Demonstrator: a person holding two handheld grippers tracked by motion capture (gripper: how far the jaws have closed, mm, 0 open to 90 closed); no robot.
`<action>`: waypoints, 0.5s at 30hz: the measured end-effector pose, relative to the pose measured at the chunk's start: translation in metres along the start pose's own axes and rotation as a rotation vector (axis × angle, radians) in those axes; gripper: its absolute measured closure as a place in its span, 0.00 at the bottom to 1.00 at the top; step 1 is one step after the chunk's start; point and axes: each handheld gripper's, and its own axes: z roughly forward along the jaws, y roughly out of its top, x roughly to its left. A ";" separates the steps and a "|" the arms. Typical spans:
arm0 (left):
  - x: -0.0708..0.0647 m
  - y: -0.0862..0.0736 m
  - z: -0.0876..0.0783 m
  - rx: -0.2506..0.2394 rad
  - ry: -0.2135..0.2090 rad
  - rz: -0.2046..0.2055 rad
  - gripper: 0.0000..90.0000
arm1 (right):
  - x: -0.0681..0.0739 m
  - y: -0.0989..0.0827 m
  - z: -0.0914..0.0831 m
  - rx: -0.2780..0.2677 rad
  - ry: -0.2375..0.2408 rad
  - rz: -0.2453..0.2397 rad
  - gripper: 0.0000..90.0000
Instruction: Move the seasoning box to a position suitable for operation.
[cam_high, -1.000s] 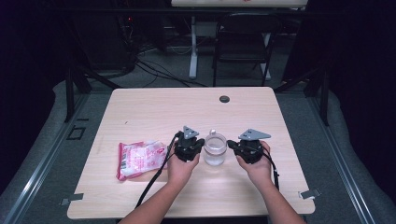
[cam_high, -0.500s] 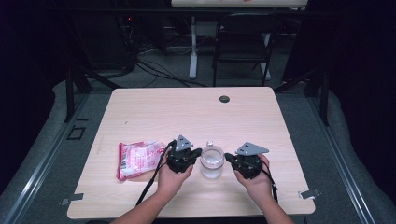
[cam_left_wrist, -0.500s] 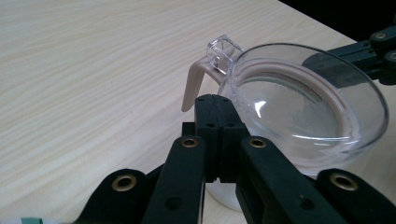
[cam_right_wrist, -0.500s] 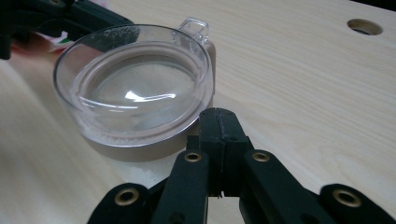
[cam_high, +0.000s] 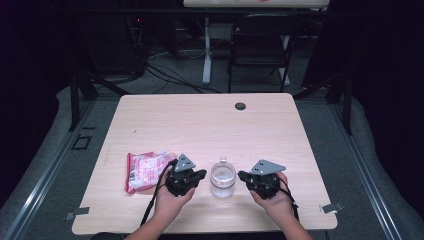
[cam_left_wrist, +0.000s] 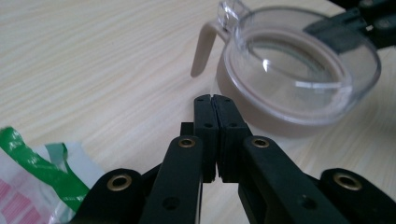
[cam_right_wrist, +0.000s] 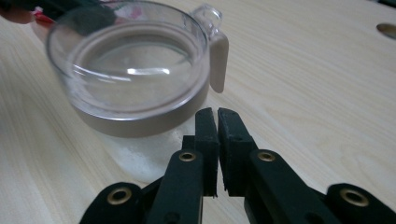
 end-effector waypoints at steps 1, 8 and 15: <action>-0.001 -0.002 0.002 0.001 0.005 0.002 0.99 | -0.002 -0.001 0.002 0.004 0.008 0.012 0.98; -0.003 -0.010 0.009 0.044 0.012 0.005 1.00 | -0.004 -0.002 0.014 0.019 0.053 0.037 1.00; -0.003 -0.010 0.014 0.043 0.011 -0.003 1.00 | 0.008 -0.001 0.014 0.039 0.056 -0.012 1.00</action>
